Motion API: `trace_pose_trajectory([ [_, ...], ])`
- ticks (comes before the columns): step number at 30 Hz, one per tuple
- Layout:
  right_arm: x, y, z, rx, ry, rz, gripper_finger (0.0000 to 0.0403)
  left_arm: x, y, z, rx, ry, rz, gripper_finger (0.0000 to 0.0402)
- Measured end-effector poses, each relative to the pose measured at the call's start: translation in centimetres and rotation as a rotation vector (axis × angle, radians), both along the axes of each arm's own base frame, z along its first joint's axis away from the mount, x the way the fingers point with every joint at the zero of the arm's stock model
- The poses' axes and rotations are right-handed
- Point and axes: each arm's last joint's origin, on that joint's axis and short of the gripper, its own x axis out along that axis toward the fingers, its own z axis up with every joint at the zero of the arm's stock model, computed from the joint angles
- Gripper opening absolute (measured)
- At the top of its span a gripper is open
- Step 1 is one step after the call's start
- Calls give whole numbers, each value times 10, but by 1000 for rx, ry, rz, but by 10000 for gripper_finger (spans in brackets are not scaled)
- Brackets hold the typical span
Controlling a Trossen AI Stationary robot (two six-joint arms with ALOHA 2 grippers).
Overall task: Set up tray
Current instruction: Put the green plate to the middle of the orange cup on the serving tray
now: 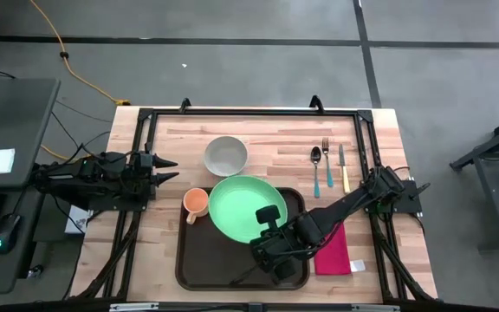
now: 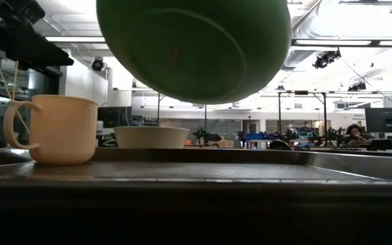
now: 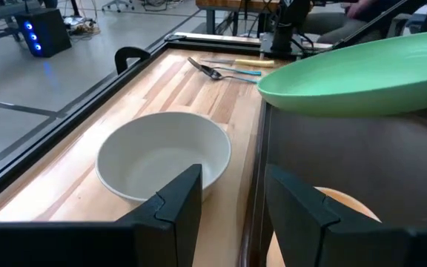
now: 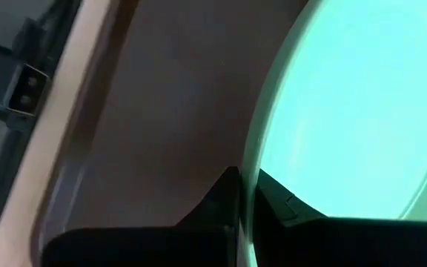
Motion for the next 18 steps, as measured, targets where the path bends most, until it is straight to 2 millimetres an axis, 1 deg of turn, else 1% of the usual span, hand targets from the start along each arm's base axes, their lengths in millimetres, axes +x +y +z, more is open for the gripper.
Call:
trace_pose_trajectory([
  [10,2,3,0,36,-19,-14,0,0,0,0,0,2,0,179],
  [12,4,5,-5,38,-6,-7,0,0,0,0,0,3,0,179],
  [16,11,16,-30,54,75,29,0,0,0,-1,1,11,0,179],
  [18,13,20,-39,62,103,42,0,0,0,-2,1,18,1,179],
])
